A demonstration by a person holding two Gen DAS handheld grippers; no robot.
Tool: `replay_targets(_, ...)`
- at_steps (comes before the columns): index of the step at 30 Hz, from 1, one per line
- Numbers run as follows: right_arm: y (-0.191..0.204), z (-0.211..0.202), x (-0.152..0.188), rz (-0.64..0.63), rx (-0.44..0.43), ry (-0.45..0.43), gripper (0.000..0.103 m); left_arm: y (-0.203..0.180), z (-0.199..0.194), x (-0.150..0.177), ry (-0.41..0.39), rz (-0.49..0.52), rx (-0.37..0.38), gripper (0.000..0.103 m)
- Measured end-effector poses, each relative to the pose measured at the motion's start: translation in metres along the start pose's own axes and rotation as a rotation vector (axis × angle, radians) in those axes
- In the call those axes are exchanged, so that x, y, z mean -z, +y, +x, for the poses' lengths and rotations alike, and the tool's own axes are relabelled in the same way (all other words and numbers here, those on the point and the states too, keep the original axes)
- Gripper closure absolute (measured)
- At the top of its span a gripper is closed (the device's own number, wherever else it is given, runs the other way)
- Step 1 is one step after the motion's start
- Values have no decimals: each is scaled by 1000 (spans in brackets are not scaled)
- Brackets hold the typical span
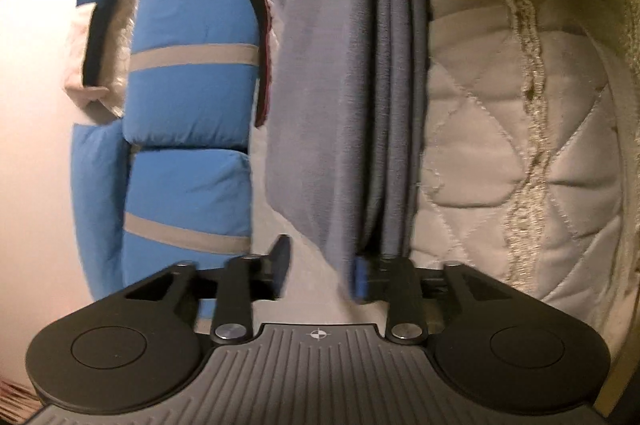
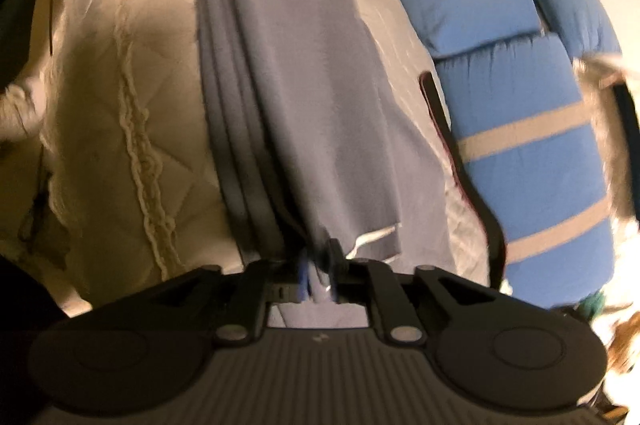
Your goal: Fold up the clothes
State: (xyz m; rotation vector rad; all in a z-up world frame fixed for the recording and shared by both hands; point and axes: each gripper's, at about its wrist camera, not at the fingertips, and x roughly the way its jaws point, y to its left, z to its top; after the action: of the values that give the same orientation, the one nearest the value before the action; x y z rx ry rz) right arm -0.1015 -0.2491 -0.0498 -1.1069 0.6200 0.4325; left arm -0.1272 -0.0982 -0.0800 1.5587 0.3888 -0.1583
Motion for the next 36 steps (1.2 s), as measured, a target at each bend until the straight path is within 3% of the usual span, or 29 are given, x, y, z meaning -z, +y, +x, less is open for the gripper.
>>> replay_targets(3, -31, -13, 4, 197, -72, -36, 39, 12, -3, 3, -22, -26, 11, 49)
replay_targets(5, -56, -19, 8, 363, -117, -72, 38, 19, -6, 3, -29, -49, 27, 44)
replay_targets(8, -81, -13, 12, 530, -143, -92, 42, 29, -12, 4, -38, -73, 67, 41)
replay_targets(9, -87, -9, 13, 572, -147, -97, 50, 32, -14, 5, -40, -80, 82, 40)
replay_targets(10, -92, -3, 12, 598, -146, -96, 59, 36, -16, 6, -44, -94, 107, 40)
replay_targets(11, -96, 4, 11, 614, -153, -89, 63, 40, -19, 7, -49, -118, 137, 40)
replay_targets(15, -103, 34, 9, 657, -159, -30, 70, 63, -29, 18, -71, -277, 238, 40)
replay_targets(18, -107, 54, 10, 682, -144, 18, 69, 91, -28, 29, -83, -486, 303, 40)
replay_targets(20, -107, 62, 13, 700, -135, 36, 62, 110, -21, 37, -66, -641, 352, 40)
replay_targets(27, -118, 55, 31, 792, -82, 3, 23, 149, 64, 86, 34, -1291, 753, 40)
replay_targets(29, -124, 48, 38, 843, -93, -54, 19, 147, 91, 105, 61, -1470, 840, 40)
replay_targets(31, -129, 39, 44, 890, -108, -114, 8, 140, 115, 120, 109, -1601, 898, 40)
replay_targets(33, -133, 35, 49, 923, -117, -151, 6, 129, 138, 135, 152, -1714, 985, 40)
replay_targets(36, -140, 33, 57, 986, -120, -183, 4, 115, 163, 147, 128, -1812, 1153, 39)
